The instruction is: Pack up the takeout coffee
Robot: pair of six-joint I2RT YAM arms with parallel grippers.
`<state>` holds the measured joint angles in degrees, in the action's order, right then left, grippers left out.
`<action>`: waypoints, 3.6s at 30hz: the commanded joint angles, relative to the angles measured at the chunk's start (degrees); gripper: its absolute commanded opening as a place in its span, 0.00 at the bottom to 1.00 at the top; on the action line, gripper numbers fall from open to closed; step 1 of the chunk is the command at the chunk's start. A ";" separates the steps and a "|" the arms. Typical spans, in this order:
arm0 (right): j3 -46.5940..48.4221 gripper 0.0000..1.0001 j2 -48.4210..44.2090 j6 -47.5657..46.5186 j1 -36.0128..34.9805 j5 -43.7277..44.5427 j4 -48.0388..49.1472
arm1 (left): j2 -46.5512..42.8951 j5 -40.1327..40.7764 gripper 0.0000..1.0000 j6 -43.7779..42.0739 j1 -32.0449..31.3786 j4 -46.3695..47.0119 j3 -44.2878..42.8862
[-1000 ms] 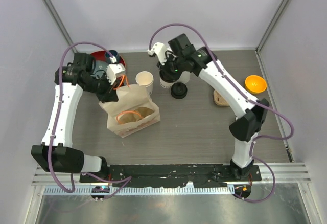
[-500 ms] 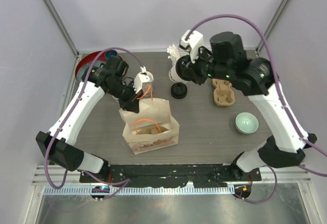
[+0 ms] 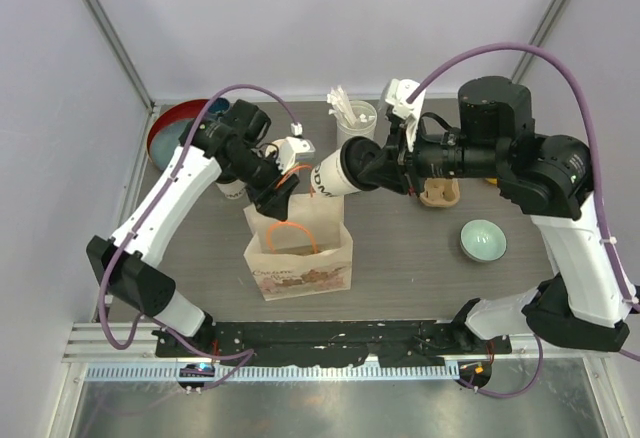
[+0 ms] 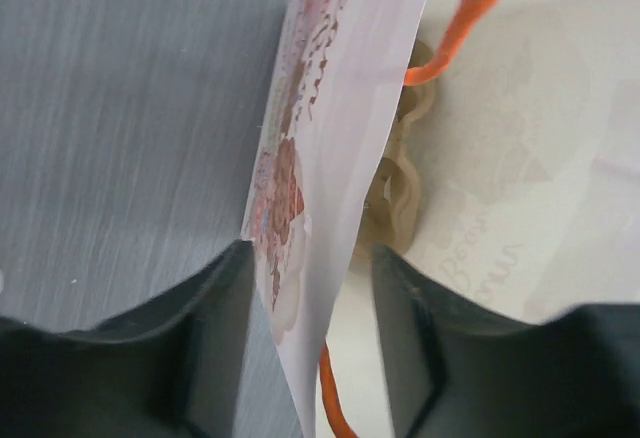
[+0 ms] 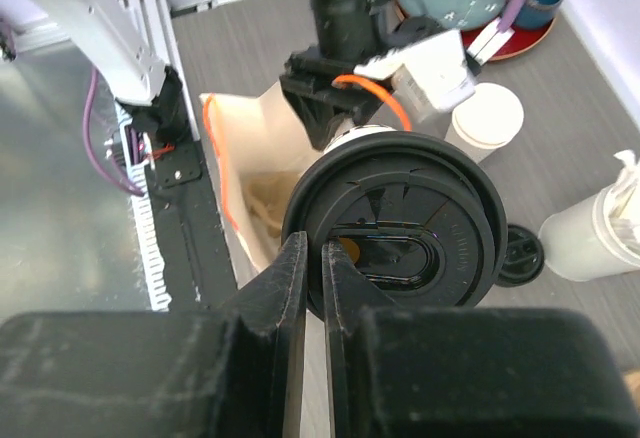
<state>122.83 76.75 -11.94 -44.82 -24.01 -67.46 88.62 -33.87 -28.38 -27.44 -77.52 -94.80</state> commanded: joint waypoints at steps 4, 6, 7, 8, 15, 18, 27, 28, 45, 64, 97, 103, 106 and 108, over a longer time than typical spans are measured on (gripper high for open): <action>-1.62 0.01 1.12 -0.98 -1.24 -4.82 -0.92 | -4.15 4.42 0.67 0.87 -0.16 -12.31 -6.53; -1.27 0.01 2.35 -1.06 -1.94 -5.60 -0.74 | -5.64 5.65 0.70 0.35 -0.16 -12.57 -6.10; -1.10 0.01 2.79 -1.06 -2.46 -6.13 -0.83 | -6.35 7.74 0.70 0.26 -0.07 -12.40 -5.66; -0.40 0.01 3.49 -1.06 -3.16 -6.05 -1.18 | -6.96 8.72 0.70 0.17 -0.07 -11.87 -5.22; 1.19 0.01 8.94 -2.82 -11.60 1.42 -4.43 | -10.57 10.58 0.64 0.87 2.48 -8.62 -0.48; 1.28 0.01 11.31 -4.14 -12.93 2.99 -5.22 | -10.40 6.99 0.54 0.61 2.48 -7.12 2.08; -0.13 0.01 18.78 -5.72 -13.72 3.45 -5.31 | -10.22 -0.14 0.07 -1.06 2.48 -7.48 3.40; 0.13 0.01 19.13 -5.81 -13.80 2.31 -4.96 | -10.39 -0.49 0.04 -1.06 2.48 -7.47 3.40; -11.53 0.01 22.57 -10.46 -20.05 5.99 4.61 | -12.42 -3.13 0.00 1.58 2.57 -5.19 4.54; -27.46 0.01 19.40 -27.25 -20.05 8.37 9.10 | -8.99 -2.87 0.00 -5.54 3.36 -7.65 3.14; -16.13 0.03 36.28 -26.03 -21.45 11.71 -0.48 | -6.09 -6.39 0.00 -5.90 -0.16 -9.76 -0.03; -16.21 0.27 35.58 -24.10 -21.45 13.20 0.84 | -5.74 -6.30 0.00 -5.90 -0.07 -9.85 0.06; -15.60 0.38 33.91 -23.30 -21.45 13.38 2.15 | -5.83 -5.77 0.00 -6.07 -0.07 -9.85 0.41; -15.60 0.42 31.45 -22.34 -21.36 13.81 4.17 | -6.00 -5.07 0.00 -6.07 -0.07 -9.85 0.41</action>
<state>106.50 109.84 -36.23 -67.51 -12.21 -66.15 84.38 -36.12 -34.50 -25.80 -75.94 -93.54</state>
